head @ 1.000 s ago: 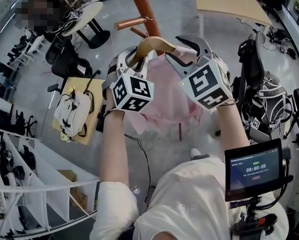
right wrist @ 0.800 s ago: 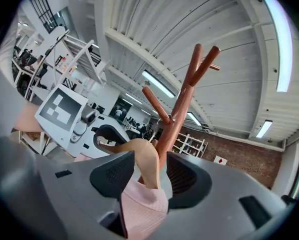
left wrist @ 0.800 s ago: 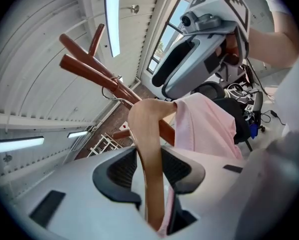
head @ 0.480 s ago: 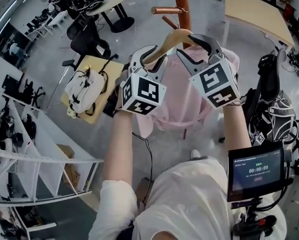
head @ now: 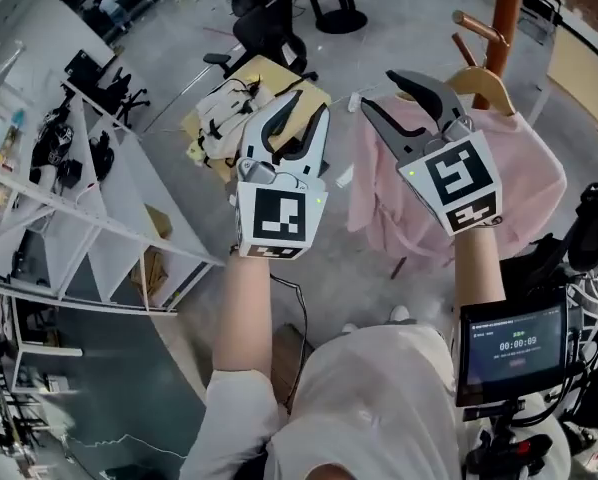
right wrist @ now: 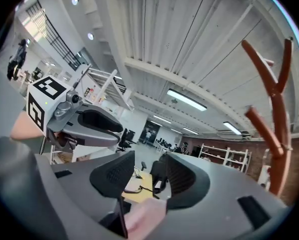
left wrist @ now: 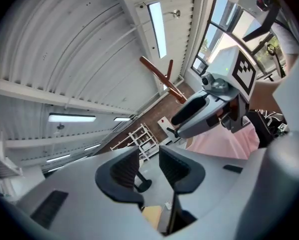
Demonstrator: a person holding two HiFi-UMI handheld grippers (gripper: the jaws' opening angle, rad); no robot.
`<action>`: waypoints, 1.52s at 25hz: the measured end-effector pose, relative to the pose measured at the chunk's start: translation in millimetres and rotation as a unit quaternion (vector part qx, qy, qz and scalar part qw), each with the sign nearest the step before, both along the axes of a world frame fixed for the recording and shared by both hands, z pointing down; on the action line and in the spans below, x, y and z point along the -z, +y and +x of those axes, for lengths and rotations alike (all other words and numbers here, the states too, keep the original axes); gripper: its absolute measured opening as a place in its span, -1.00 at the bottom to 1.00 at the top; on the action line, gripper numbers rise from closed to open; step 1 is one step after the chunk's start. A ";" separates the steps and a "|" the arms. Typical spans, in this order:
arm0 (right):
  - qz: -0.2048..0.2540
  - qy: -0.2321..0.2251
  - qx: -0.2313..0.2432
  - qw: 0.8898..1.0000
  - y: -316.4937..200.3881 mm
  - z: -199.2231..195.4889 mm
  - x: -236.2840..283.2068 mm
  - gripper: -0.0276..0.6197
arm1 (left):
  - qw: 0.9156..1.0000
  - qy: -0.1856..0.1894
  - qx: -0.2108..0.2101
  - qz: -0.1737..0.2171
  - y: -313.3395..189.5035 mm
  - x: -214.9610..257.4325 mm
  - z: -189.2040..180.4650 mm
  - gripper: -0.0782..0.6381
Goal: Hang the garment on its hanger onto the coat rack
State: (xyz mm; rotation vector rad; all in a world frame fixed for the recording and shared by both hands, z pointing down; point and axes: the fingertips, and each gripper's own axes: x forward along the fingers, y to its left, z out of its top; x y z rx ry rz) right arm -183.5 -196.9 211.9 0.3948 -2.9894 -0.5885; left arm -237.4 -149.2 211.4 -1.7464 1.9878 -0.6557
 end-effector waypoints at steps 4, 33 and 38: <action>-0.017 -0.006 0.090 0.996 52.9 -49.0 3.3 -0.34 | 0.996 0.005 0.084 0.012 71.5 16.0 -35.0 -0.43; -0.141 0.051 0.411 0.899 366.6 -177.3 -119.6 -0.35 | 0.908 0.171 0.380 0.053 406.2 -114.1 -136.3 -0.76; -0.138 0.046 0.395 0.907 353.6 -173.0 -130.2 -0.36 | 0.910 0.189 0.369 0.034 389.6 -140.0 -137.6 -0.76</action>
